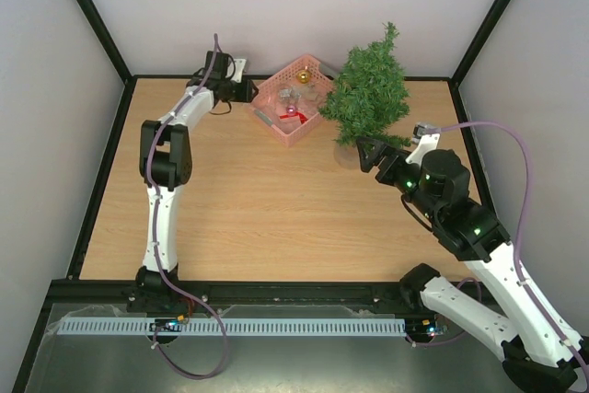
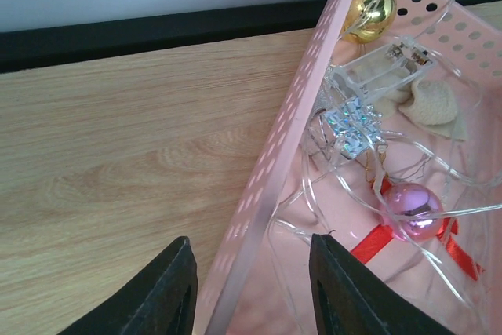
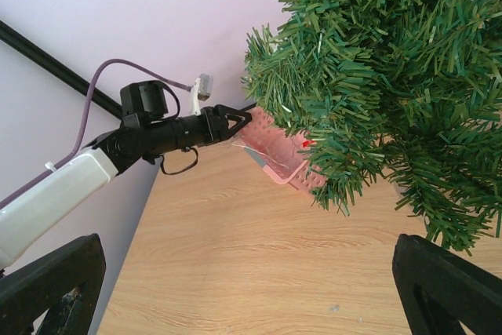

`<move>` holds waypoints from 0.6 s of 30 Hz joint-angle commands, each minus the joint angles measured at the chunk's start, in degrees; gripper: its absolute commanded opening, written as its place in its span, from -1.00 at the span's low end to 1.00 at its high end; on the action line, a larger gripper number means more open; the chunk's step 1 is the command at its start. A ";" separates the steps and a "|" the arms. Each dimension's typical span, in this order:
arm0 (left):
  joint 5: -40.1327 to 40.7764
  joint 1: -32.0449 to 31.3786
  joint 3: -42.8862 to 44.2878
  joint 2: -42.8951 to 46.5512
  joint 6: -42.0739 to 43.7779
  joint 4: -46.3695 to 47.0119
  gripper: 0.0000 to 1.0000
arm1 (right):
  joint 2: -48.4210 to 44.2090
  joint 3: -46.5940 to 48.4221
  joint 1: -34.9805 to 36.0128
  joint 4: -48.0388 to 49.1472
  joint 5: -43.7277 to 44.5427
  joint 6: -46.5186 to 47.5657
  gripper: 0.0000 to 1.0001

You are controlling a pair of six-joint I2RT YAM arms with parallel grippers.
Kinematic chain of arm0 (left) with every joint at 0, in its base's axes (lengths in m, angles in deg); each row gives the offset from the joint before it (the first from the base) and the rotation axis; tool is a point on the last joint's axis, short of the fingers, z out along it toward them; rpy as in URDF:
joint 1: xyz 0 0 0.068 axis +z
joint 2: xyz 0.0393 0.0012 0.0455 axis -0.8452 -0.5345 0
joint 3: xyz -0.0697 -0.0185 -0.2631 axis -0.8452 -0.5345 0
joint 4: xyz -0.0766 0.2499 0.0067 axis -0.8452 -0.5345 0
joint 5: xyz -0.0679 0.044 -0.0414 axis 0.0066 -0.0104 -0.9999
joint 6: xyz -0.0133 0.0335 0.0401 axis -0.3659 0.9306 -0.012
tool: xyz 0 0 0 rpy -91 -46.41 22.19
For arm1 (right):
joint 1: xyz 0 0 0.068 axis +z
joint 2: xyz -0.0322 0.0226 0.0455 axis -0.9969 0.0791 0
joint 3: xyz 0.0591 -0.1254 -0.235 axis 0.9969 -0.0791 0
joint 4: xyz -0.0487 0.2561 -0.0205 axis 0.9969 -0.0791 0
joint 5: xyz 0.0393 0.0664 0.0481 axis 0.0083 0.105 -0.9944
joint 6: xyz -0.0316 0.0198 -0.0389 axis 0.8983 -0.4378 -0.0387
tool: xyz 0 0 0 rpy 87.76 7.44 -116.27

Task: Decorate the small christmas tree
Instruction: Move the storage box to the center of the board.

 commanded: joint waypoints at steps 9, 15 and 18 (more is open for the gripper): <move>2.18 -0.63 0.16 -0.18 8.32 3.02 -0.48 | -0.28 2.01 0.39 -1.11 0.87 2.25 0.97; 3.65 -1.14 -5.21 3.91 13.03 1.45 -0.78 | -0.25 3.22 0.39 -2.60 1.39 4.06 0.97; 4.56 -1.26 -11.10 8.27 15.10 2.50 -0.82 | -0.55 3.45 0.39 -3.38 1.84 4.53 0.97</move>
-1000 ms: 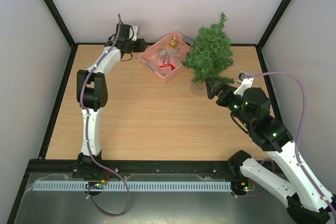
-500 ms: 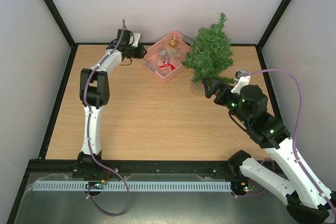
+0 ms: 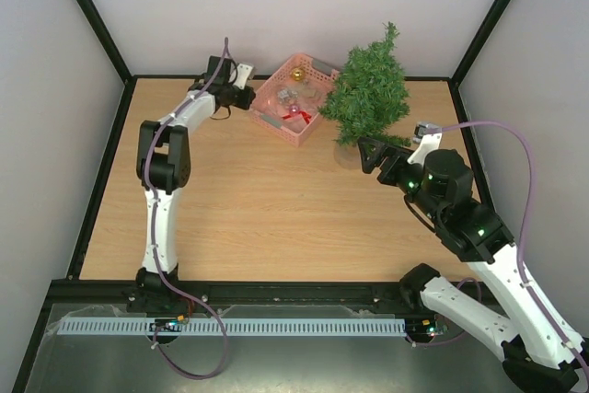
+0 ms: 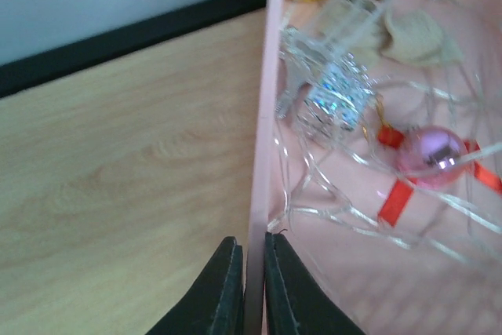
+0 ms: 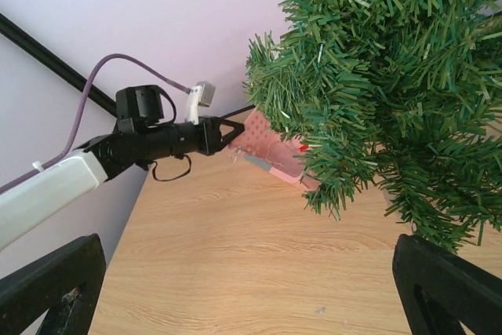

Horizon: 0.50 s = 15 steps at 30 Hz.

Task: Decorate the small christmas tree
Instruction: Move the storage box to the center of the board.

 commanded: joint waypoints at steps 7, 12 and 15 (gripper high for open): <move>9.35 -1.40 -20.66 16.95 7.51 -1.05 -0.82 | -2.52 0.85 0.35 -2.65 2.51 1.89 0.97; 15.55 -1.57 -31.11 24.16 5.69 -3.04 -0.83 | -4.62 -0.59 0.39 -2.42 3.49 3.73 0.97; 19.42 -1.67 -36.92 27.19 3.89 -3.96 -0.82 | -5.56 -0.98 0.39 -2.84 3.18 3.81 0.97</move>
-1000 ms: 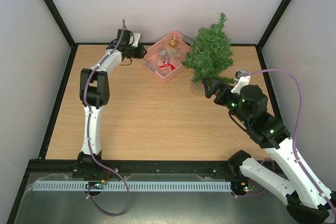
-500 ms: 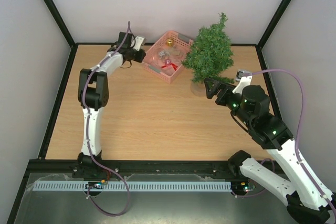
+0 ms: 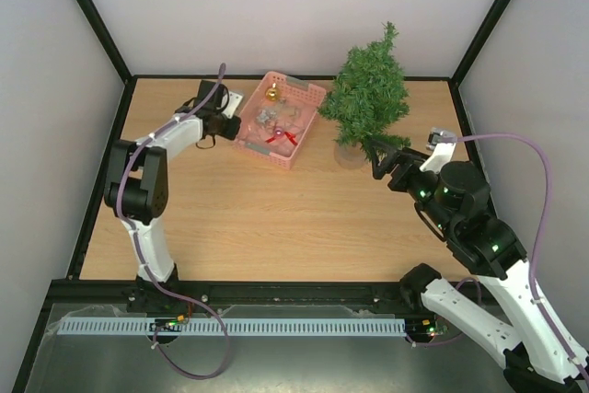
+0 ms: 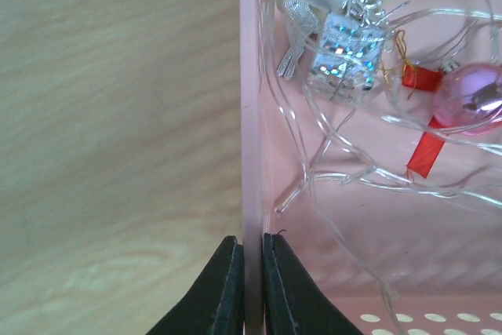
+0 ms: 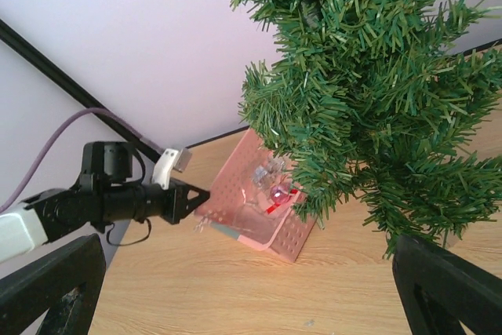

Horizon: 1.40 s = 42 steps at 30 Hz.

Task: Decorate the small christmas tree
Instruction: Move the storage box to the center of the board.

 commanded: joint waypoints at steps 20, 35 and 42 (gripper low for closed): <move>15.78 -3.02 -23.22 20.33 -23.51 -21.17 -0.74 | -0.45 -2.79 0.42 -3.99 0.63 1.63 0.97; 15.08 -5.42 -21.02 35.28 -29.04 -23.04 -0.02 | 3.55 -6.13 0.41 1.82 6.83 -2.26 0.97; 0.83 -5.56 -24.15 44.87 -22.87 -15.33 0.20 | 12.56 7.61 0.41 3.64 17.84 6.45 0.97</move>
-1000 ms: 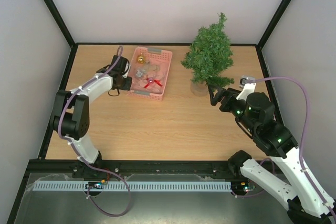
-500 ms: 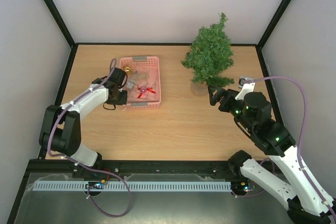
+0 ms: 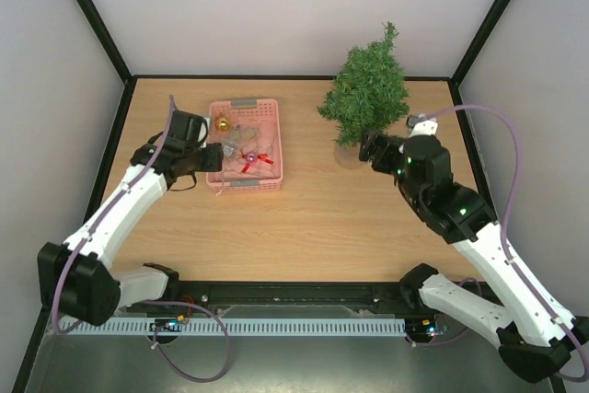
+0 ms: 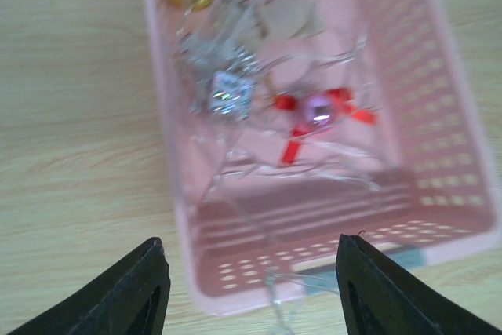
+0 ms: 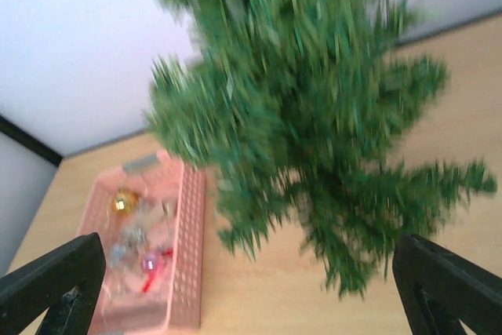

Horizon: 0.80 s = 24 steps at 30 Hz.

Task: Decorate the small christmas tree
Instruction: Move the storage box to the center of the board.

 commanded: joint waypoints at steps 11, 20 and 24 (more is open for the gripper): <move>-16.18 -0.84 -10.57 10.38 0.31 10.10 0.13 | 22.82 27.00 -3.13 19.56 17.66 26.52 0.97; -22.20 -1.45 -18.06 16.78 0.43 15.95 0.15 | 39.92 41.56 -8.56 18.94 15.57 27.43 0.81; -20.30 -1.45 -17.97 17.43 0.59 15.88 0.15 | 41.58 39.43 -9.75 23.09 18.53 28.89 0.55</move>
